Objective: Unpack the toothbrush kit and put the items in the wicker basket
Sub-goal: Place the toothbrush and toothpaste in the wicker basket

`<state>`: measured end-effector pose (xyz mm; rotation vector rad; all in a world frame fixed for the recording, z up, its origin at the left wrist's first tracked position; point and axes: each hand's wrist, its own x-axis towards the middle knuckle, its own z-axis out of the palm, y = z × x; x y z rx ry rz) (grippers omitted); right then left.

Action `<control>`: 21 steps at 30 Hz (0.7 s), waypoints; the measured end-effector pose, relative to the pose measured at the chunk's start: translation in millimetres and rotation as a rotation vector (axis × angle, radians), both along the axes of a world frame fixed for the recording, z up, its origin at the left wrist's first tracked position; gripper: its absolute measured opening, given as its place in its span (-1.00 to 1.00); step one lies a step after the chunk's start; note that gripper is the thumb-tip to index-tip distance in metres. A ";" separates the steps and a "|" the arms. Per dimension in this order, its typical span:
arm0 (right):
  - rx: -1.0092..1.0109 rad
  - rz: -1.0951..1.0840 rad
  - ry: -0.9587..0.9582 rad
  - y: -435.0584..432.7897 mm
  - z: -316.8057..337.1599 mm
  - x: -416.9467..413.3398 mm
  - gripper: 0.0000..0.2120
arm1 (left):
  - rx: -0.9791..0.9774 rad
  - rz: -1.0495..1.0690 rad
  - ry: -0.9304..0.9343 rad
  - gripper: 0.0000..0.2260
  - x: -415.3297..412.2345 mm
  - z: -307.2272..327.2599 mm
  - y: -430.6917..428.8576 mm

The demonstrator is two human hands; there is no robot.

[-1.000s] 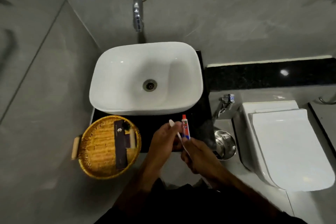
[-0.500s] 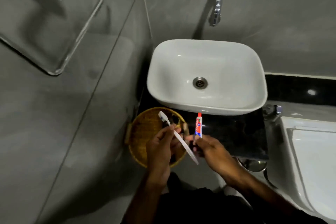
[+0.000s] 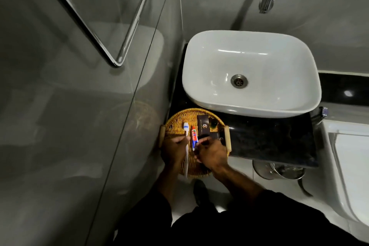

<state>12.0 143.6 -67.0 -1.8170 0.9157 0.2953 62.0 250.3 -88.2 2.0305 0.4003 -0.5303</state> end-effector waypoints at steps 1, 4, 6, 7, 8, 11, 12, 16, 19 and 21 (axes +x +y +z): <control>-0.065 0.014 0.051 3.1 -3.2 3.4 -0.72 | 0.009 -0.009 -0.018 -0.80 2.0 -2.2 -2.5; -0.192 0.085 0.182 9.9 -10.4 9.2 -0.67 | 0.050 -0.004 -0.064 -0.80 5.9 -7.1 -9.8; -0.228 0.170 0.251 12.4 -14.3 13.3 -0.66 | 0.083 -0.013 -0.095 -0.77 8.3 -8.8 -12.9; -0.244 0.197 0.274 12.8 -16.5 15.5 -0.65 | 0.094 -0.018 -0.113 -0.75 9.1 -10.4 -13.8; -0.255 0.211 0.285 12.7 -18.2 17.1 -0.64 | 0.104 -0.020 -0.127 -0.75 9.5 -11.5 -14.4; -0.245 0.203 0.266 12.6 -23.1 18.7 -0.64 | 0.126 -0.012 -0.153 -0.75 9.5 -10.8 -16.5; -0.243 0.207 0.259 12.9 -23.8 18.8 -0.64 | 0.129 -0.016 -0.160 -0.76 9.2 -9.6 -17.2; -0.259 0.245 0.273 12.1 -27.4 20.0 -0.63 | 0.145 -0.037 -0.191 -0.75 7.1 -8.1 -17.7; -0.268 0.253 0.262 12.2 -29.7 18.9 -0.63 | 0.150 -0.034 -0.204 -0.73 7.3 -10.9 -17.0; -0.280 0.236 0.248 12.5 -31.7 17.1 -0.64 | 0.165 -0.036 -0.215 -0.73 7.0 -12.8 -17.4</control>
